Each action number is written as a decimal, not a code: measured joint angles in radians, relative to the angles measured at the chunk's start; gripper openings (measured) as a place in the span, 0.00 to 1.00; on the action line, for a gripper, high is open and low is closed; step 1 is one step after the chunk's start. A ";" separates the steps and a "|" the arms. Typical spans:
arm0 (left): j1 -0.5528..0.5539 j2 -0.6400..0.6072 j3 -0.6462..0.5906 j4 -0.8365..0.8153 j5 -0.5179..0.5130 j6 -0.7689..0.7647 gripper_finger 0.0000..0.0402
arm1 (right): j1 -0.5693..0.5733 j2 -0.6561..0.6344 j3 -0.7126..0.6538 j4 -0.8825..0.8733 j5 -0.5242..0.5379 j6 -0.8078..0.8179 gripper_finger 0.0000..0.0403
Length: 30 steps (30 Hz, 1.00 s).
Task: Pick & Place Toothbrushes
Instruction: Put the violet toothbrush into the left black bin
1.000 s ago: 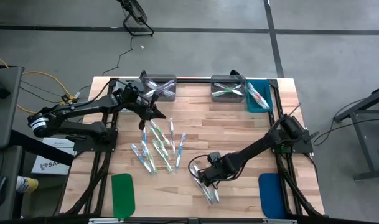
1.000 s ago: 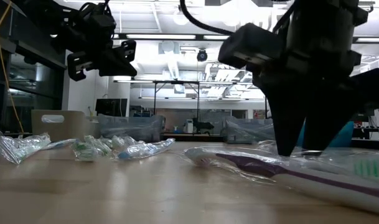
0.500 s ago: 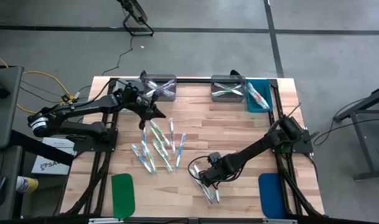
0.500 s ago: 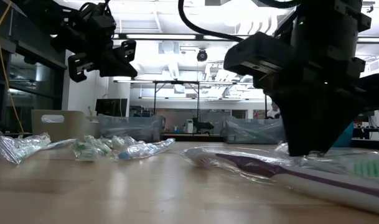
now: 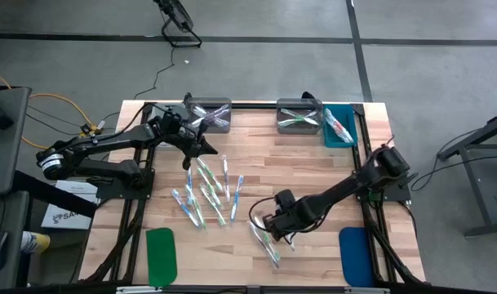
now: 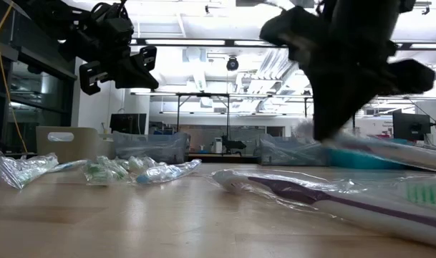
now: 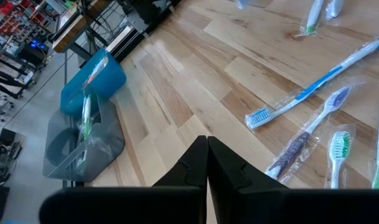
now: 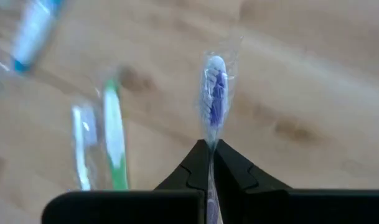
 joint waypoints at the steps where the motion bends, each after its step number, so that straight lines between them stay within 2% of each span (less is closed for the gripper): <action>1: 0.000 0.000 0.000 0.001 0.000 0.000 0.00 | 0.000 -0.015 0.000 -0.020 0.054 -0.022 0.01; 6: 0.000 0.003 0.000 0.007 0.000 -0.001 0.00 | -0.040 -0.083 0.001 -0.093 0.324 -0.195 0.01; 9: 0.000 0.026 0.000 0.026 0.000 -0.006 0.00 | -0.095 -0.090 0.000 -0.099 0.441 -0.348 0.01; 16: 0.000 0.143 0.001 0.155 0.000 -0.058 0.00 | -0.287 -0.095 -0.012 -0.063 0.473 -0.679 0.01; 18: 0.000 0.171 0.000 0.203 0.000 -0.079 0.00 | -0.340 -0.108 -0.023 -0.008 0.466 -0.782 0.01; 21: 0.000 0.195 0.000 0.266 0.001 -0.096 0.00 | -0.421 -0.145 -0.071 0.182 0.419 -0.979 0.01; 24: 0.000 0.203 0.000 0.304 0.000 -0.109 0.00 | -0.504 -0.180 -0.127 0.415 0.330 -1.176 0.01; 30: 0.000 0.202 0.000 0.350 0.001 -0.138 0.00 | -0.635 -0.203 -0.221 0.818 0.116 -1.460 0.01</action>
